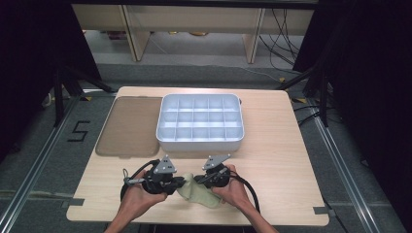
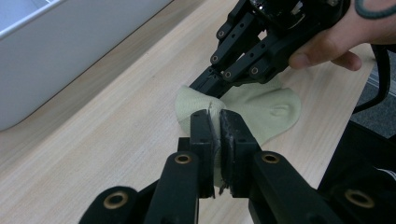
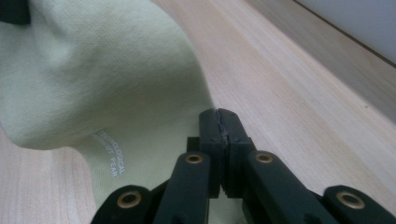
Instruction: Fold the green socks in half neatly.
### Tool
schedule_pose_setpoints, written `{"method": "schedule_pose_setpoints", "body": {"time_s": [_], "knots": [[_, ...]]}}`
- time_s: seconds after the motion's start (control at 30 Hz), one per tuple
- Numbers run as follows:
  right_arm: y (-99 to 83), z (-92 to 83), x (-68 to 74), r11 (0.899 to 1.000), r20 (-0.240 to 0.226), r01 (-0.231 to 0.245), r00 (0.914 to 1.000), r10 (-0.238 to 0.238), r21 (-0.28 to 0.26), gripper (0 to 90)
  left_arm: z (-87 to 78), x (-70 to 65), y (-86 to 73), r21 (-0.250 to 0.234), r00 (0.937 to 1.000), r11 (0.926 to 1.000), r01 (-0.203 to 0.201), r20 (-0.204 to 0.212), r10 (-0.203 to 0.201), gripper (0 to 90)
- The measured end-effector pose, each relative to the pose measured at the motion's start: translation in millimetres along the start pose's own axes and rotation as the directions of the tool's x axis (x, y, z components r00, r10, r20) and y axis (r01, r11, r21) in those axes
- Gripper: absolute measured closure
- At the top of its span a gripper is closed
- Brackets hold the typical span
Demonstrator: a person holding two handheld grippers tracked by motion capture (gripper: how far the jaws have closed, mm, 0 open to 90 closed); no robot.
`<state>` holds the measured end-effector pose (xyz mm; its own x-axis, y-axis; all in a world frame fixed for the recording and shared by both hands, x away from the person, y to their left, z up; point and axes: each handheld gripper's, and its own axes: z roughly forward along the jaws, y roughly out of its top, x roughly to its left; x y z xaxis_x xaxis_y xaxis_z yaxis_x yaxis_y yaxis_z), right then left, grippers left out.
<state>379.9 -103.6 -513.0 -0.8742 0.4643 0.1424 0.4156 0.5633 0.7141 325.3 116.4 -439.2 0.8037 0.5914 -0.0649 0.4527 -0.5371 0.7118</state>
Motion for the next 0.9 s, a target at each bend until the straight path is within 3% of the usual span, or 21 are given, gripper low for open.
{"method": "schedule_pose_setpoints", "body": {"time_s": [0.1, 0.13, 0.4, 0.43, 0.47, 0.5, 0.63, 0.7, 0.77, 0.9], "knots": [[-0.6, -12.9, -1.1, 1.000, -0.005, 0.004, 1.0000, -0.004, -0.014, 89.9, 0.4, -2.4, 1.0, -0.004, 1.0000, 1.0000, 0.000, 0.010, 0.000, 83.7], [-1.5, -19.0, -2.2, 1.000, 0.003, 0.028, 0.9996, -0.028, -0.010, 90.0, 1.1, -3.4, 1.4, -0.006, 1.0000, 1.0000, 0.004, 0.008, -0.003, 83.7], [-23.8, -57.1, 1.3, 0.999, 0.025, 0.029, 0.9993, -0.029, 0.020, 90.0, 6.4, -8.5, 7.7, 0.003, 0.9998, 1.0000, -0.005, 0.019, 0.005, 83.4], [-26.7, -59.5, -0.2, 0.999, 0.022, 0.050, 0.9985, -0.050, 0.016, 90.0, 7.9, -9.4, 8.4, 0.005, 0.9997, 1.0000, 0.003, 0.024, -0.003, 83.3], [-29.8, -62.7, 0.5, 0.999, 0.033, 0.027, 0.9991, -0.028, 0.021, 90.0, 8.9, -10.4, 9.5, 0.005, 0.9998, 1.0000, 0.001, 0.018, -0.001, 83.2], [-32.1, -64.2, -1.2, 0.999, 0.026, 0.042, 0.9988, -0.042, 0.014, 90.0, 10.5, -10.4, 10.8, 0.005, 0.9996, 1.0000, -0.003, 0.027, 0.003, 83.1], [-41.9, -58.6, -5.0, 0.999, 0.021, 0.009, 0.9997, -0.010, 0.051, 90.0, 19.2, -15.4, 17.6, 0.002, 0.9994, 1.0000, 0.000, 0.034, 0.000, 83.1], [-41.3, -53.9, -8.3, 0.998, 0.017, 0.045, 0.9988, -0.046, 0.050, 90.0, 25.5, -18.7, 21.4, 0.006, 0.9988, 1.0000, -0.002, 0.049, 0.001, 83.2], [-40.2, -53.3, -8.4, 0.998, 0.025, 0.009, 0.9996, -0.011, 0.056, 90.0, 31.1, -20.9, 25.1, 0.007, 0.9987, 0.9999, -0.009, 0.051, 0.009, 83.5], [-40.1, -52.7, -9.6, 0.999, 0.018, 0.012, 0.9997, -0.013, 0.050, 90.0, 41.6, -24.3, 31.0, 0.013, 0.9981, 0.9997, -0.022, 0.058, 0.021, 83.7]]}}
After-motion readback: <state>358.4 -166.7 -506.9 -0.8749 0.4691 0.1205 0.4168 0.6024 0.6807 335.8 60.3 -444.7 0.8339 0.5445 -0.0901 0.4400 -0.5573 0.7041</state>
